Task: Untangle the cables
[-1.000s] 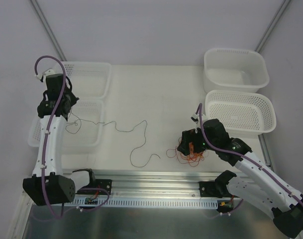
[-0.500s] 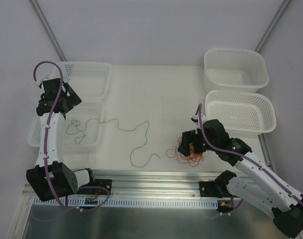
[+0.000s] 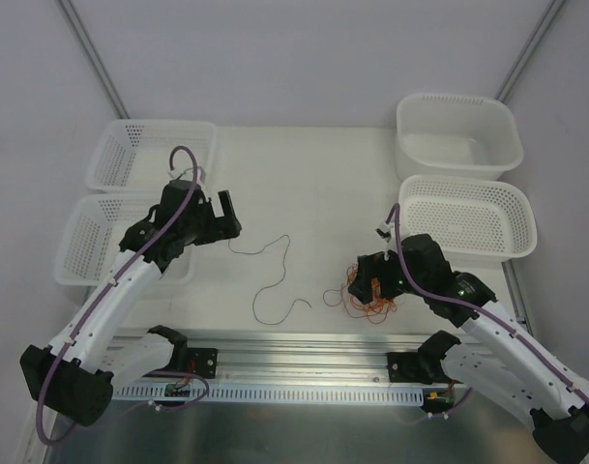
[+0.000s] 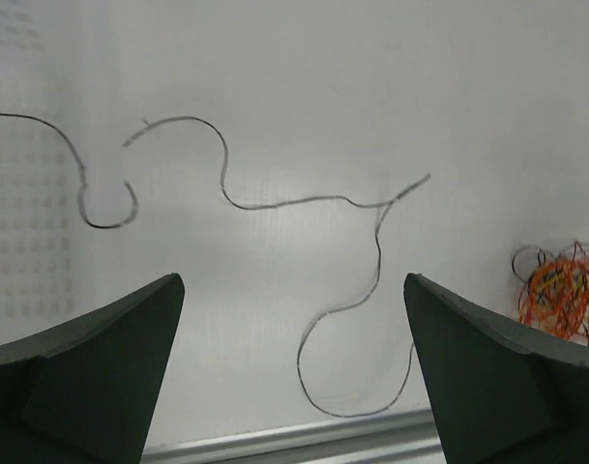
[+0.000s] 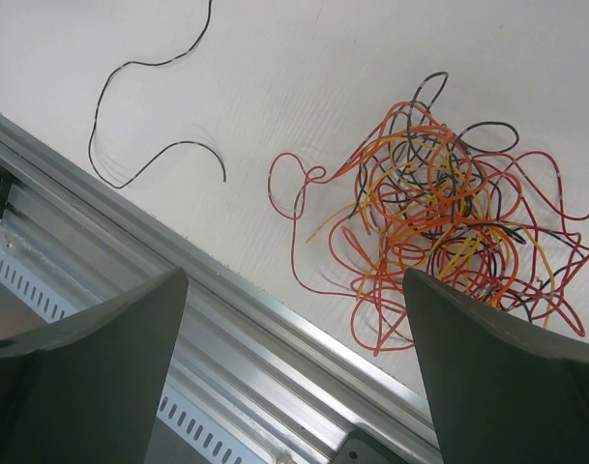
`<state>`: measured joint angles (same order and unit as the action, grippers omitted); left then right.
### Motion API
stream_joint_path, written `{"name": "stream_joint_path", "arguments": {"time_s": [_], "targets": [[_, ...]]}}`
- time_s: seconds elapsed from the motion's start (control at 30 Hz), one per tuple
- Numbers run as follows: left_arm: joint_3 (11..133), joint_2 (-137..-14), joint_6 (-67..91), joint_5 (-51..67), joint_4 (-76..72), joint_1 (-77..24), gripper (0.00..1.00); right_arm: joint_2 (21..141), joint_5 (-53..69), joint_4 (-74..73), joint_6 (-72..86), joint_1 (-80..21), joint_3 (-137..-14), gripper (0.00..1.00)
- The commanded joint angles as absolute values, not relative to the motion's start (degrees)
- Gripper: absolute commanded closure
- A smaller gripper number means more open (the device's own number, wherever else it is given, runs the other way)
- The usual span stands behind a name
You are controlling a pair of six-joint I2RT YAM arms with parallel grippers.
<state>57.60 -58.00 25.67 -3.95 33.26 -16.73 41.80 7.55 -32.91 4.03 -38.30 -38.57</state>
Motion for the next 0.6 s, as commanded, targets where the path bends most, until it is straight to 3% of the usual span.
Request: {"name": "stream_joint_path", "arguments": {"time_s": [0.0,0.13,0.37,0.57], "targets": [[55.1,-58.6,31.0,-2.8,33.3,-26.5,0.01,40.3,5.2,-33.2,4.7,-38.6,-39.2,0.01],[54.2,-63.4,34.2,-7.5,32.9,-38.0,0.01,39.7,3.3,-33.5,5.4,-38.7,-38.8,0.00],[56.2,-80.1,34.3,-10.2,29.1,-47.7,0.04,37.9,0.9,-35.5,6.0,-38.6,-39.4,0.00],[63.4,-94.1,26.1,-9.3,29.2,-50.5,0.19,35.8,-1.8,-38.1,6.6,-38.6,-39.5,0.03]]}}
